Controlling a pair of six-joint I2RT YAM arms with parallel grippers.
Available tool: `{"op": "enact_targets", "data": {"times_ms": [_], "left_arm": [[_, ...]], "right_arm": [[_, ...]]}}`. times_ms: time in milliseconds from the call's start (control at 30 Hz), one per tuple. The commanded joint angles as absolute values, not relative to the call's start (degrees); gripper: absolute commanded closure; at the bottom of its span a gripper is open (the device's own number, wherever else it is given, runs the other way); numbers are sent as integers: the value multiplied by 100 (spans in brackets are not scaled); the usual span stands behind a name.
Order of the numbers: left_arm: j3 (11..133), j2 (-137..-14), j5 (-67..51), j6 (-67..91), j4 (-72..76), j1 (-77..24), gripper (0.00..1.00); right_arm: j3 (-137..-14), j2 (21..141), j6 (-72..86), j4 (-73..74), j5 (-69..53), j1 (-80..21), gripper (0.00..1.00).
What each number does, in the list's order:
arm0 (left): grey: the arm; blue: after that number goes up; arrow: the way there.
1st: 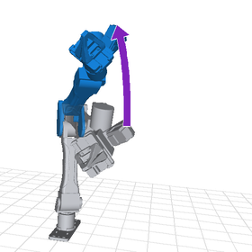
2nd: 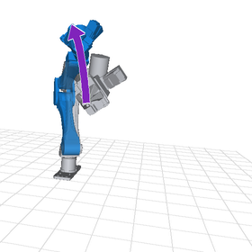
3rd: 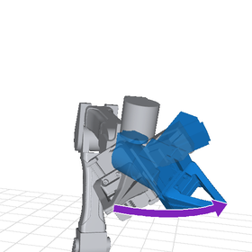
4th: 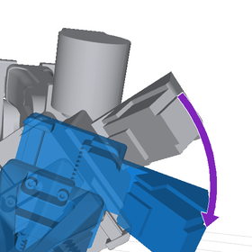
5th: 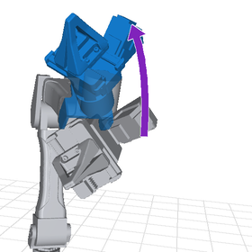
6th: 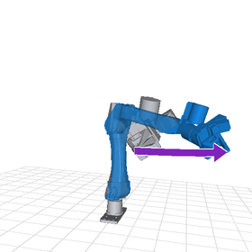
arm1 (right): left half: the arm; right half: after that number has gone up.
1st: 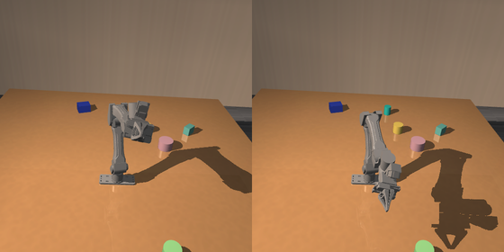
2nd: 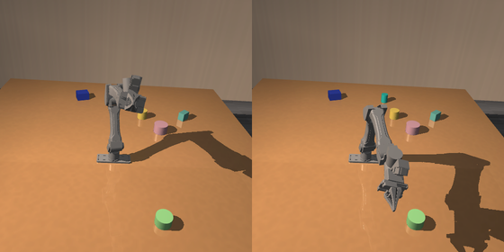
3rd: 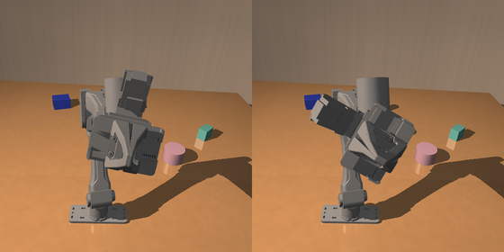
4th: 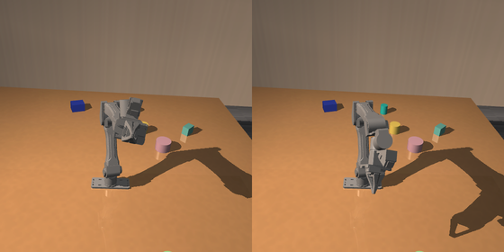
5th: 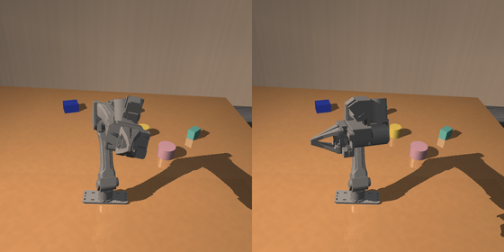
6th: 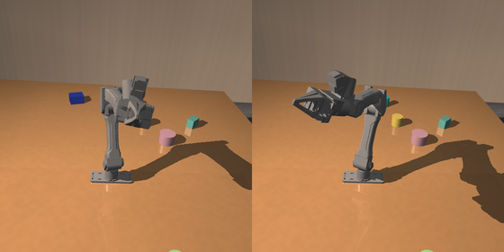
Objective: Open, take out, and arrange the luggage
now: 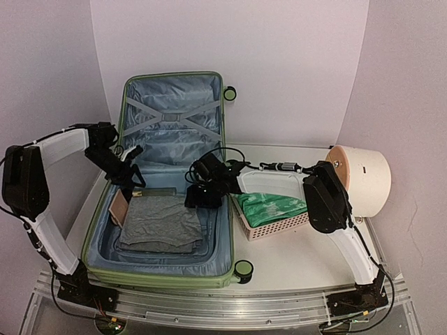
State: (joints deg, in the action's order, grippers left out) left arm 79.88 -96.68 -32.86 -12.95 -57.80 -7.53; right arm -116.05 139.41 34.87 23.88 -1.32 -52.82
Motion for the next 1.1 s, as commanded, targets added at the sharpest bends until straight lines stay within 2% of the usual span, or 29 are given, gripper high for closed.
{"op": "enact_targets", "data": {"times_ms": [0,367,567,733,933,1067], "left_arm": [[7572,-9837,-2617,-1228,-6029,-651,40],[7237,-10207,-2577,-1392,-6178,-644,42],[7043,-10571,-2528,-1409,-5954,-667,43],[7080,-10613,-2086,-1390,-5779,-667,43],[7412,-10186,-1659,-1339,-5636,-704,43],[7538,-10021,-1687,-1393,-5425,-745,42]], "right_arm": [[-11479,13820,3699,2610,-562,-5330,44],[-11017,13501,3923,2595,-919,-5328,45],[-10985,13697,4071,2416,-1253,-5326,51],[-10991,13802,4170,2183,-1437,-5331,60],[-10816,13740,4251,1861,-1557,-5295,93],[-10775,13626,4222,1844,-1499,-5267,100]]}}
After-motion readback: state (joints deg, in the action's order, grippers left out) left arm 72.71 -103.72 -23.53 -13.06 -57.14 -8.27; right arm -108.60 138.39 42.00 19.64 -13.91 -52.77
